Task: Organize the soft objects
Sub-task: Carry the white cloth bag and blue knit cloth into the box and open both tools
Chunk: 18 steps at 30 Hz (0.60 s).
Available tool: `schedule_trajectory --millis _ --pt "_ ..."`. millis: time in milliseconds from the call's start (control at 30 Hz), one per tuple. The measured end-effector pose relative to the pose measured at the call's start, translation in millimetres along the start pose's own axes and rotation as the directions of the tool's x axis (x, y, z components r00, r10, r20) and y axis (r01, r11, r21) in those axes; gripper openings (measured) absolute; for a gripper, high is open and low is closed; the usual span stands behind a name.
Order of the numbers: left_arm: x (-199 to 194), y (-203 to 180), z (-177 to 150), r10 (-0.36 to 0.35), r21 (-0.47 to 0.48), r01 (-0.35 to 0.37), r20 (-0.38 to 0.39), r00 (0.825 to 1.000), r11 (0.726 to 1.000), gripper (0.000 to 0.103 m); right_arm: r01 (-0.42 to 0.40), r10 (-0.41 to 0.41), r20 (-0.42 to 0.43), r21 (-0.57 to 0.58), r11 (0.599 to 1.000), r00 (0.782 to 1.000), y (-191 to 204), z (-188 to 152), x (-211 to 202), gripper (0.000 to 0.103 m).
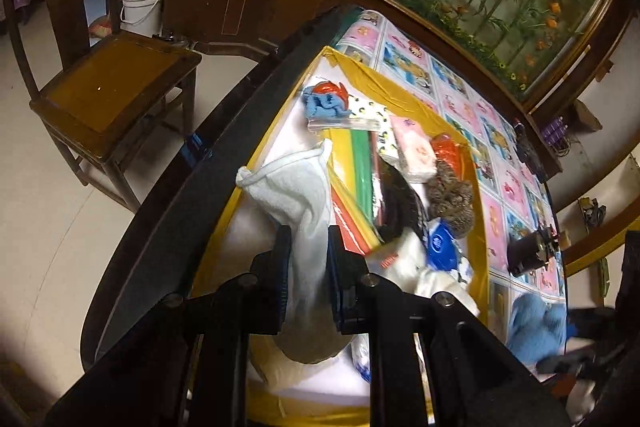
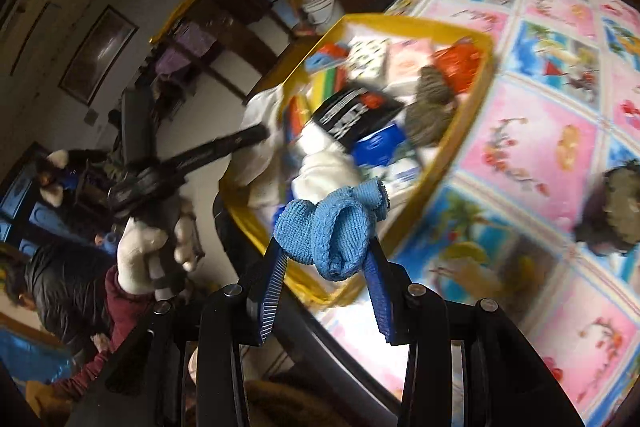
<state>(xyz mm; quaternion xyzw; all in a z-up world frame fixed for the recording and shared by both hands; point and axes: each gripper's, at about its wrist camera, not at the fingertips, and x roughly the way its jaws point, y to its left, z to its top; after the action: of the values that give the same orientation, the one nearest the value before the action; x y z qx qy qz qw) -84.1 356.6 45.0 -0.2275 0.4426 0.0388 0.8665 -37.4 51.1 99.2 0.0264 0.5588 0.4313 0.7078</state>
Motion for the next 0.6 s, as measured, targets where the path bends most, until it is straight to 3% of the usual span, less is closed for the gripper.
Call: schedule_trajectory --millis 200,400,533,600 --pt "18 4 1 0.002 0.002 -0.002 -0.023 1.000 1.000 0.014 -0.028 0.025 -0.066 -0.043 0.999 0.998 15 2 45 0.039" --pt "21 1 1 0.020 0.010 -0.020 0.000 1.000 1.000 0.016 0.035 -0.041 -0.114 -0.056 0.998 0.993 17 10 85 0.039" --pt "15 -6 -2 0.068 0.036 -0.070 0.038 0.997 0.997 0.026 0.069 -0.073 -0.108 -0.042 0.997 0.992 15 18 97 0.039" --pt "10 -10 -3 0.076 0.049 -0.079 0.057 0.995 0.996 0.031 0.136 -0.141 -0.090 -0.053 0.989 0.986 17 20 98 0.039"
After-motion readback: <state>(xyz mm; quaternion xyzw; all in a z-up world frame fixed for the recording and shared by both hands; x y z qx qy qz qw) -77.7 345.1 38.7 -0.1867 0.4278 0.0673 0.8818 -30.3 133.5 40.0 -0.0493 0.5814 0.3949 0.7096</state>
